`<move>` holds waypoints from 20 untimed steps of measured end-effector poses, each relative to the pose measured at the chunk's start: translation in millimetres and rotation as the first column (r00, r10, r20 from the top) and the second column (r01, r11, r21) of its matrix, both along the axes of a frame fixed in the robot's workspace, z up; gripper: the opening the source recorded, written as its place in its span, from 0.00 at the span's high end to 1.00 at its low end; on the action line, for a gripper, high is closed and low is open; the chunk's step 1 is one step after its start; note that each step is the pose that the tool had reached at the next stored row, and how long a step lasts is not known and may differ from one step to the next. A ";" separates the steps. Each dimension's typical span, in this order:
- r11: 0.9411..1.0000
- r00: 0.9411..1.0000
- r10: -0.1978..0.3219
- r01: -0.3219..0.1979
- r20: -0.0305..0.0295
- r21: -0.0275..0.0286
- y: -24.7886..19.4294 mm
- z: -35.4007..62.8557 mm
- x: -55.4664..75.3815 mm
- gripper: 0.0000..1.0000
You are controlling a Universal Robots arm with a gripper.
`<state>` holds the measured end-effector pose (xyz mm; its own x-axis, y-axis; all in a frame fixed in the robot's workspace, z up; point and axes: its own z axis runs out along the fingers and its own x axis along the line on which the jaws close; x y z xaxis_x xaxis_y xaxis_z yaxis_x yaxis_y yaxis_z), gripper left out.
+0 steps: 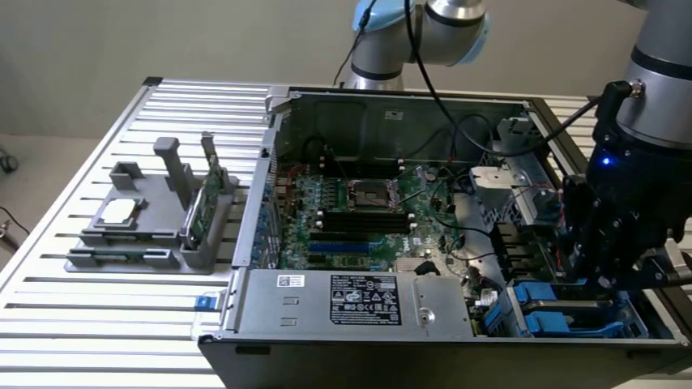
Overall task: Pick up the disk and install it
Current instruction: 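Insert the first disk wire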
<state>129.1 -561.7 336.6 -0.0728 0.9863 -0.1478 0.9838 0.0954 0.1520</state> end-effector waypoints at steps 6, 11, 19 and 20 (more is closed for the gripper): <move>1.000 1.000 -0.003 0.003 0.000 -0.003 0.9 6.1 0.2 0.73; 1.000 1.000 -0.004 0.004 0.000 -0.013 0.9 7.5 0.4 0.73; 1.000 1.000 -0.004 0.004 0.000 -0.015 1.0 7.0 3.6 0.73; 1.000 1.000 -0.004 0.004 0.000 -0.015 0.9 6.7 4.0 0.73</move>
